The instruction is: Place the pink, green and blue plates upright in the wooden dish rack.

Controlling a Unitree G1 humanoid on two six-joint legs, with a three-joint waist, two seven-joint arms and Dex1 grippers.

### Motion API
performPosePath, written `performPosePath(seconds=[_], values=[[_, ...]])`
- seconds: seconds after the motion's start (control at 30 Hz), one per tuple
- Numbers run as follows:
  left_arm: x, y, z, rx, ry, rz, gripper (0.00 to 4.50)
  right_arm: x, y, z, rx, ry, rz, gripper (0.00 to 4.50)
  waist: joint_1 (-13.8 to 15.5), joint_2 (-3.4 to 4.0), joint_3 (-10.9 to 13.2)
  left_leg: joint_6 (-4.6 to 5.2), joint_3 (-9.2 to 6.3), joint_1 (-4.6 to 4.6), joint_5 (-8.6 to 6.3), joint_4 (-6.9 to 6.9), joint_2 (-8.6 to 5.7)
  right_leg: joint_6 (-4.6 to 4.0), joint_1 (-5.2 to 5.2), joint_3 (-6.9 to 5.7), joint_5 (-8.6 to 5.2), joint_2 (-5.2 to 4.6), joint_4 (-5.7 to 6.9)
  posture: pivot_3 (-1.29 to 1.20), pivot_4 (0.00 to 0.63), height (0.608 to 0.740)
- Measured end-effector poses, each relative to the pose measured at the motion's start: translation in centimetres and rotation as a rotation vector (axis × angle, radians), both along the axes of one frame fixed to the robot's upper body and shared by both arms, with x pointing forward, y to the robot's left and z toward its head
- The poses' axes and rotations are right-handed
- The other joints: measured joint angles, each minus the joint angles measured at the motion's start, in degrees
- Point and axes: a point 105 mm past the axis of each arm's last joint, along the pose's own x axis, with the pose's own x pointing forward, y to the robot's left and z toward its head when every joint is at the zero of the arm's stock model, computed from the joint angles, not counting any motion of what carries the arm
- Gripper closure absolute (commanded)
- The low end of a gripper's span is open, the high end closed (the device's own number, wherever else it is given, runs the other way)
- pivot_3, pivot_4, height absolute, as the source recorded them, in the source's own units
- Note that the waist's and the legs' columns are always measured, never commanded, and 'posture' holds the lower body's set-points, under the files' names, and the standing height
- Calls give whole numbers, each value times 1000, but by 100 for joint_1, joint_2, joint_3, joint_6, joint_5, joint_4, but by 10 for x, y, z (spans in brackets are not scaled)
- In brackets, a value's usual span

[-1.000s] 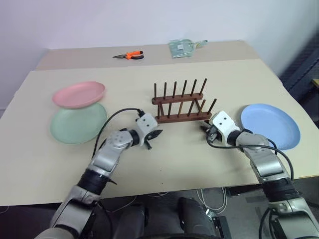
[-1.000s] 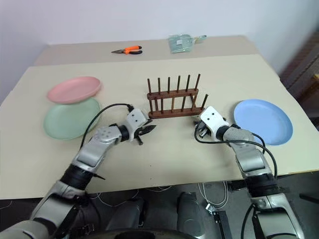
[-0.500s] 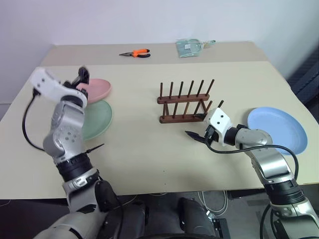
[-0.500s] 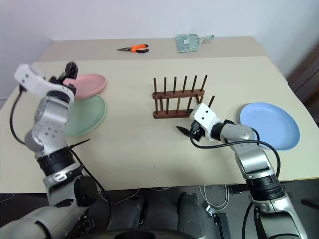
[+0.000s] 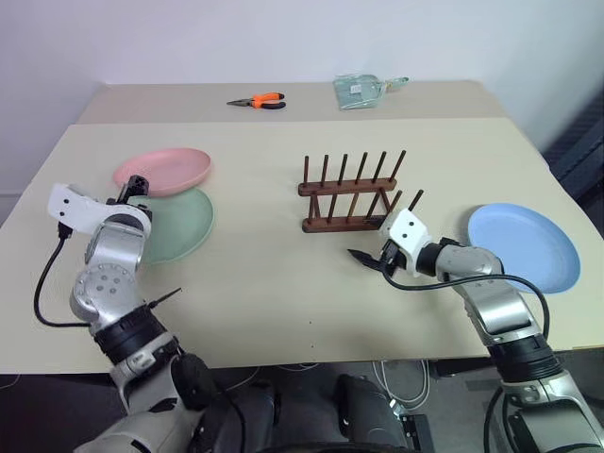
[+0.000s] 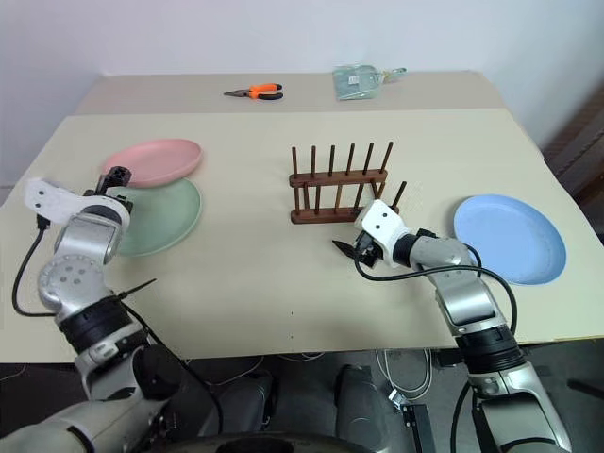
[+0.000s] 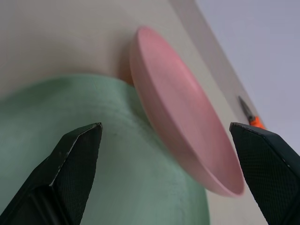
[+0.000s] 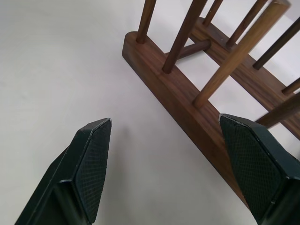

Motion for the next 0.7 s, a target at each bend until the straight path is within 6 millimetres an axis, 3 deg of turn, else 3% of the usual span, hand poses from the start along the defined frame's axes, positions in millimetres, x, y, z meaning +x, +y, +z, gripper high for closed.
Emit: performPosePath(seconds=[0.03,0.2,0.27,0.37,0.47,0.57,0.7], values=[[4,1,-3,-7,10,-13,854,0,-1,0,-2,-4,-7,769,-1,0,0,0,1,0,0,0,0,0,0,1,0,0,0,0,150,740],[17,3,-6,-32,9,-44,3407,-5,-7,-5,0,-4,-41,769,2,-1,-1,0,0,-2,0,-1,0,0,0,0,0,-1,-2,0,150,740],[19,1,1,-13,-32,-70,4418,-6,-13,1,8,-18,-61,213,-2,-2,0,0,1,-3,0,-1,0,0,0,1,0,-1,-2,0,150,740],[24,-26,37,94,-204,-218,4500,-1,-21,27,33,-99,-84,39,-1,-9,4,-1,0,-5,0,0,1,0,0,-1,0,-1,-2,0,150,740],[22,-70,76,234,-343,-389,4500,2,-8,69,9,-263,-34,39,-11,-6,5,-1,3,-3,0,-4,2,1,-1,1,0,-1,-2,0,150,740],[18,-116,95,302,-410,-540,4500,1,10,111,-27,-450,29,39,-15,-7,4,-1,3,2,0,-8,3,1,0,1,-1,0,-2,0,150,740],[8,-181,104,417,-431,-752,4500,10,38,136,-322,-725,131,39,-36,-7,5,-1,10,-2,0,-7,2,1,-4,4,-1,-1,-3,0,150,740]])
